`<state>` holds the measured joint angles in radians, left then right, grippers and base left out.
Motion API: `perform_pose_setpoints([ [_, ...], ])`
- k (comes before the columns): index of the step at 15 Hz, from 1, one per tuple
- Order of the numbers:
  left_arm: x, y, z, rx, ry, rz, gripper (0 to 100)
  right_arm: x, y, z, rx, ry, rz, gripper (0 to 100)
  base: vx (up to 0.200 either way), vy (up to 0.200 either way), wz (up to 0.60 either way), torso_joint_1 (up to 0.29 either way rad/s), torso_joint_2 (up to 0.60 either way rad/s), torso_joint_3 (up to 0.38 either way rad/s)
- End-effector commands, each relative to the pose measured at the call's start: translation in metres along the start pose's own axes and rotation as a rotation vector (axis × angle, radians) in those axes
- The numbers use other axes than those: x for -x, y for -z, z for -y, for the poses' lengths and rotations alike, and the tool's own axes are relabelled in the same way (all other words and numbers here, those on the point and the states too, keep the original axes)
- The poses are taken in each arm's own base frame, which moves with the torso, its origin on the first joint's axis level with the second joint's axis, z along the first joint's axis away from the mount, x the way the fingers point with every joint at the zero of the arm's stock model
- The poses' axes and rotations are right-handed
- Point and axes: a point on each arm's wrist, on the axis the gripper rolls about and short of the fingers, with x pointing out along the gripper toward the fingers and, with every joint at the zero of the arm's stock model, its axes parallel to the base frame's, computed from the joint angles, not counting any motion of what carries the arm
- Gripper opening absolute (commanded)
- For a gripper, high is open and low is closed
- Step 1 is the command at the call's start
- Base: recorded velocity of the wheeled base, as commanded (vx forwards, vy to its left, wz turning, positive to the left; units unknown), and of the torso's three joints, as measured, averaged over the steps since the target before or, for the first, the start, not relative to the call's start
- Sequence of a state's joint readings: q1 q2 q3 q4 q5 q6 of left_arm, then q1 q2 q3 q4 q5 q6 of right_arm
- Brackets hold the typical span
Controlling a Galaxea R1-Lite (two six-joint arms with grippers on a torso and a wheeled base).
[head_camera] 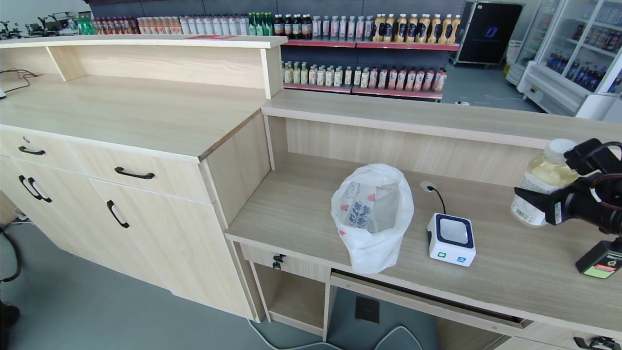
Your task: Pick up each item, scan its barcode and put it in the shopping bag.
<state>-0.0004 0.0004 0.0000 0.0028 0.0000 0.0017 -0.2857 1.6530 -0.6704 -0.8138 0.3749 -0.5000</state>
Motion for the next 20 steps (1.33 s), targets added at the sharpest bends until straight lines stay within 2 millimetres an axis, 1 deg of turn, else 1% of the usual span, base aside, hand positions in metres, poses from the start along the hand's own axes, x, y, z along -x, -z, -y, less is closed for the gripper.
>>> perform_pose_setpoints([
  [1,0.000,0.000,0.000,0.000,0.000,0.000,100,0.013,-0.019,-0.001,0.025,0.034,0.088,0,0.000,0.000,0.60,-0.007,0.00,0.012],
  [2,0.000,0.000,0.000,0.000,0.000,0.000,100,0.003,-0.030,-0.007,0.024,0.027,0.147,0,0.000,0.000,0.60,0.002,0.00,0.002],
  [3,0.000,0.000,0.000,0.000,0.000,0.000,100,-0.006,-0.033,-0.011,0.014,0.040,0.155,0,0.000,0.000,0.60,0.002,0.00,0.012],
  [4,0.000,0.000,0.000,0.000,0.000,0.000,100,-0.033,-0.043,-0.024,-0.029,0.056,0.160,0,0.000,0.000,0.60,0.007,0.00,0.007],
  [5,0.000,0.000,0.000,0.000,0.000,0.000,100,-0.050,-0.045,-0.031,-0.097,0.017,0.166,0,0.000,0.000,0.00,0.000,0.00,0.000],
  [6,0.000,0.000,0.000,0.000,0.000,0.000,100,-0.075,-0.035,-0.042,-0.173,-0.028,0.137,0,0.000,0.000,0.00,0.000,0.00,0.000],
  [8,0.000,0.000,0.000,0.000,0.000,0.000,100,-0.101,-0.006,-0.056,-0.220,-0.066,0.056,0,0.000,0.000,0.00,0.000,0.00,0.000],
  [9,0.000,0.000,0.000,0.000,0.000,0.002,100,-0.111,0.009,-0.062,-0.268,-0.082,0.010,0,0.000,0.000,0.00,0.000,0.00,0.000],
  [11,0.000,0.000,0.000,0.000,0.000,0.000,100,-0.126,0.026,-0.070,-0.362,-0.103,-0.043,0,0.000,0.000,0.00,0.000,0.00,0.000],
  [13,0.000,0.000,0.000,0.000,0.000,0.000,100,-0.139,0.043,-0.078,-0.374,-0.114,-0.075,0,0.000,0.000,0.00,0.000,0.00,0.000],
  [16,0.000,0.000,0.000,0.002,0.000,0.000,100,-0.160,0.062,-0.085,-0.366,-0.113,-0.061,0,0.000,0.000,0.00,0.000,0.00,0.000],
  [20,0.000,0.000,0.000,0.000,0.000,0.000,100,-0.183,0.070,-0.097,-0.362,-0.133,-0.046,0,0.000,0.000,0.00,0.000,0.00,0.000],
])
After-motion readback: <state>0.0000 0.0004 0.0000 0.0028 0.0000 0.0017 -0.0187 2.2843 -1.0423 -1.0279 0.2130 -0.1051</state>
